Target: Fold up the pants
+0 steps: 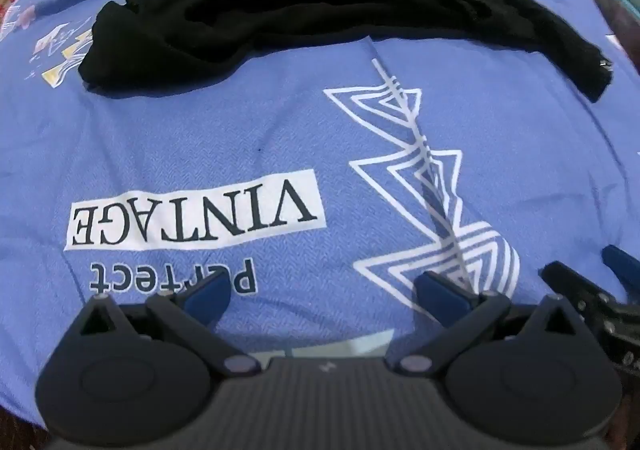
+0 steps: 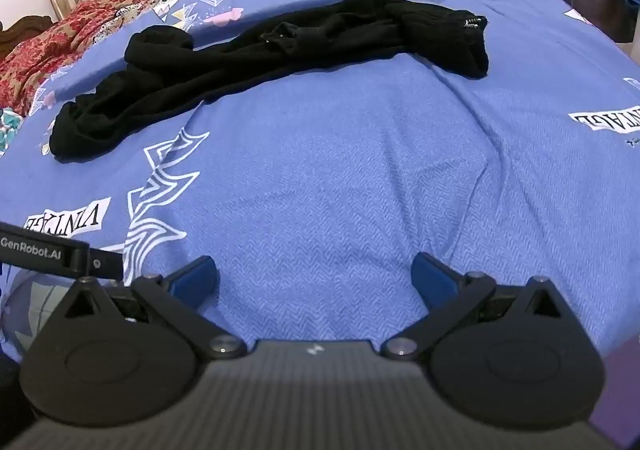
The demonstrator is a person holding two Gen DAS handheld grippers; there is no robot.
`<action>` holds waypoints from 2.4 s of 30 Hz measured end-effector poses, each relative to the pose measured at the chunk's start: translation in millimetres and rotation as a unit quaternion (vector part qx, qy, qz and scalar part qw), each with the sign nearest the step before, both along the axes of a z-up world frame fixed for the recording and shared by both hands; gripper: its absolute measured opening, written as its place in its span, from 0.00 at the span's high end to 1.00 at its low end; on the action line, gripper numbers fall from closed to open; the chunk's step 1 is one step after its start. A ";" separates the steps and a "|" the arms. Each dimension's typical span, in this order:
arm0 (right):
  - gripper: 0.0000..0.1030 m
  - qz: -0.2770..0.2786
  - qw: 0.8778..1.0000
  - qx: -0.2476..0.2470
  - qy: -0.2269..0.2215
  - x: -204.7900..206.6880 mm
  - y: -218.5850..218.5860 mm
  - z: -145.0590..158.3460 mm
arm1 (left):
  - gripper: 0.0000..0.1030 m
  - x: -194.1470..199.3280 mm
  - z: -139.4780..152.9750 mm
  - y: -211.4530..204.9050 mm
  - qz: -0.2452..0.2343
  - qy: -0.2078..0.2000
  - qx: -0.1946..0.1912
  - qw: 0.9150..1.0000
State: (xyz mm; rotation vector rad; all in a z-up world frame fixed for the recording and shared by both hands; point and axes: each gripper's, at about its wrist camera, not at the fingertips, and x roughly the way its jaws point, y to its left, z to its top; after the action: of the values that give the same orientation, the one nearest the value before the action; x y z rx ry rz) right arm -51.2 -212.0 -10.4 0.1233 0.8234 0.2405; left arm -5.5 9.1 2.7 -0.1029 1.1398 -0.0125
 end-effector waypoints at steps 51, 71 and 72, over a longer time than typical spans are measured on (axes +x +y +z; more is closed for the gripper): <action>0.47 -0.249 0.968 -0.025 -0.035 50.5 -213.6 108.4 | 0.70 -62.5 65.9 214.3 0.215 -0.034 -0.129 0.967; 0.52 0.217 0.969 -0.054 0.103 52.0 -12.9 58.5 | 0.85 198.9 51.3 60.1 -0.046 -0.034 0.042 0.997; 0.86 0.211 0.971 -0.046 0.103 57.8 -17.4 57.5 | 0.91 209.0 42.8 52.1 -0.048 -0.020 0.053 0.997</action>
State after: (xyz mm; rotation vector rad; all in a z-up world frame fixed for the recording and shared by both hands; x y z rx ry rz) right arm 6.6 -229.4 47.2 -0.1200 1.0618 0.5967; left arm 203.5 61.2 45.5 0.0474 1.1032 -0.0396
